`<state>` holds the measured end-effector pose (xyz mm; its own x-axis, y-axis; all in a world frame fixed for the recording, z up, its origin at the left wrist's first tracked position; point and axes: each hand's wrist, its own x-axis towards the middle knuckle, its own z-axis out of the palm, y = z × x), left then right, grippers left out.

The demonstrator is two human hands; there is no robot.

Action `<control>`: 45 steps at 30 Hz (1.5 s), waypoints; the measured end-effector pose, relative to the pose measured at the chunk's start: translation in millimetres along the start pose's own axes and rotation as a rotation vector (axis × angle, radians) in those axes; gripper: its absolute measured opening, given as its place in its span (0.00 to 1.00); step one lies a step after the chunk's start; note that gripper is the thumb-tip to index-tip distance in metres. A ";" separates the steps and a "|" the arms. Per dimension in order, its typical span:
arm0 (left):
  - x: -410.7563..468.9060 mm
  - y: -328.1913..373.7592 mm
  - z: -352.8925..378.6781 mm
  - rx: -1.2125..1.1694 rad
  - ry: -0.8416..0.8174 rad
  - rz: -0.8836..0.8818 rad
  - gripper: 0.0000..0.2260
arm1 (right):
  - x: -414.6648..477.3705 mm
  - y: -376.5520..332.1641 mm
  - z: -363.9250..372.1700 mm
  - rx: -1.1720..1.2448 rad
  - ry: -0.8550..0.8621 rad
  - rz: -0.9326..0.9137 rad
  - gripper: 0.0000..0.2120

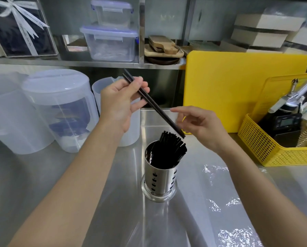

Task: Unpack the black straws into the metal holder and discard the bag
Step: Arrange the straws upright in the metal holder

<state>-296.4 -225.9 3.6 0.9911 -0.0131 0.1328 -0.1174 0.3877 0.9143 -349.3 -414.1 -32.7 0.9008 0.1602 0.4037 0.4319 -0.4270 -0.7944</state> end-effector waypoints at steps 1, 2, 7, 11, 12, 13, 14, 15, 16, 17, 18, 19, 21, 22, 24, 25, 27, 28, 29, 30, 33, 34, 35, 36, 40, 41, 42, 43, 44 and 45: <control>2.4 -0.6 0.7 -0.042 0.017 -0.037 0.02 | -2.0 -1.9 -0.5 0.009 -0.028 -0.014 0.24; 3.8 -1.9 1.7 -0.092 0.027 -0.082 0.01 | -3.4 -4.0 -0.9 0.015 -0.050 -0.029 0.26; 1.4 -25.1 9.0 -0.257 0.067 -0.344 0.02 | -7.5 -13.1 -6.1 -0.071 -0.111 -0.163 0.19; -12.5 -44.1 11.3 -0.118 -0.018 -0.568 0.09 | -14.9 -19.1 -6.3 -0.098 0.071 -0.225 0.08; -16.9 -49.7 9.9 0.061 -0.052 -0.587 0.13 | -16.5 -19.3 -6.6 -0.088 0.157 -0.231 0.06; -21.8 -56.6 7.0 0.313 -0.072 -0.548 0.16 | -18.0 -19.3 -8.1 -0.073 0.234 -0.228 0.04; -26.4 -63.9 3.3 0.570 -0.057 -0.448 0.17 | -19.3 -17.9 -10.3 -0.055 0.289 -0.213 0.03; -31.4 -70.8 -0.6 0.774 -0.022 -0.294 0.15 | -20.8 -15.3 -12.7 -0.036 0.313 -0.180 0.04; -37.1 -76.6 -5.0 0.875 -0.007 -0.137 0.11 | -22.5 -12.2 -14.3 -0.024 0.297 -0.131 0.05; -43.8 -79.3 -8.1 0.859 -0.051 -0.031 0.05 | -24.2 -9.2 -14.7 -0.023 0.247 -0.070 0.05; -50.8 -81.2 -9.7 0.810 -0.149 0.024 0.02 | -25.9 -5.8 -13.5 -0.028 0.184 -0.005 0.06; -56.9 -83.2 -10.5 0.760 -0.279 0.041 0.08 | -27.4 -2.3 -10.0 -0.025 0.124 0.050 0.05; -65.5 -88.6 -8.3 0.725 -0.487 0.002 0.15 | -30.0 6.1 0.8 0.027 0.026 0.135 0.07; -67.6 -91.3 -6.7 0.713 -0.528 -0.010 0.16 | -31.5 9.6 6.8 0.061 -0.017 0.171 0.07; -67.5 -100.2 -7.2 0.713 -0.473 -0.036 0.12 | -34.8 17.0 17.0 0.086 -0.081 0.211 0.04; -65.8 -104.9 -9.7 0.738 -0.436 -0.052 0.09 | -36.3 19.0 20.3 0.082 -0.094 0.211 0.02; -62.2 -111.1 -14.9 0.849 -0.425 -0.063 0.04 | -37.6 21.3 22.9 0.044 -0.077 0.187 0.01; -61.8 -112.1 -16.8 0.900 -0.443 -0.070 0.03 | -37.6 21.8 23.2 0.015 -0.058 0.165 0.00; -61.6 -112.5 -17.8 0.946 -0.465 -0.065 0.03 | -37.1 21.7 23.4 -0.005 -0.033 0.147 0.01; -62.0 -111.0 -16.6 0.966 -0.478 -0.046 0.04 | -36.4 22.5 23.4 -0.025 -0.010 0.140 0.02; -62.3 -107.1 -10.6 0.875 -0.447 0.014 0.09 | -33.3 31.7 27.7 -0.139 -0.049 0.160 0.06; -62.0 -106.6 -9.8 0.842 -0.438 0.018 0.08 | -32.5 35.1 29.9 -0.195 -0.091 0.173 0.04; -61.1 -107.3 -10.1 0.850 -0.432 0.021 0.07 | -31.9 37.7 31.3 -0.257 -0.127 0.175 0.01; -60.0 -109.1 -11.8 0.894 -0.434 0.024 0.06 | -31.7 39.2 32.2 -0.311 -0.147 0.149 0.04; -54.6 -110.7 -20.7 0.993 -0.534 -0.057 0.12 | -28.4 40.0 27.0 -0.289 -0.054 0.077 0.11; -52.2 -108.4 -22.4 0.938 -0.540 -0.069 0.13 | -25.0 41.2 24.1 -0.262 0.005 0.099 0.06; -49.1 -105.2 -23.6 0.877 -0.513 -0.061 0.12 | -20.6 43.3 20.8 -0.238 0.051 0.126 0.02; -44.2 -101.9 -24.9 0.835 -0.451 -0.034 0.10 | -15.7 45.9 17.7 -0.229 0.085 0.146 0.03; -38.1 -99.7 -26.6 0.831 -0.366 0.010 0.07 | -10.4 48.8 14.8 -0.226 0.097 0.170 0.04; -31.6 -98.1 -28.0 0.862 -0.275 0.053 0.06 | -4.6 52.0 12.3 -0.226 0.092 0.200 0.04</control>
<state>-314.4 -237.7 -101.1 0.9459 -0.2774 0.1683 -0.2787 -0.4294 0.8590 -330.4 -426.1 -81.5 0.9546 -0.0239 0.2970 0.2161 -0.6308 -0.7452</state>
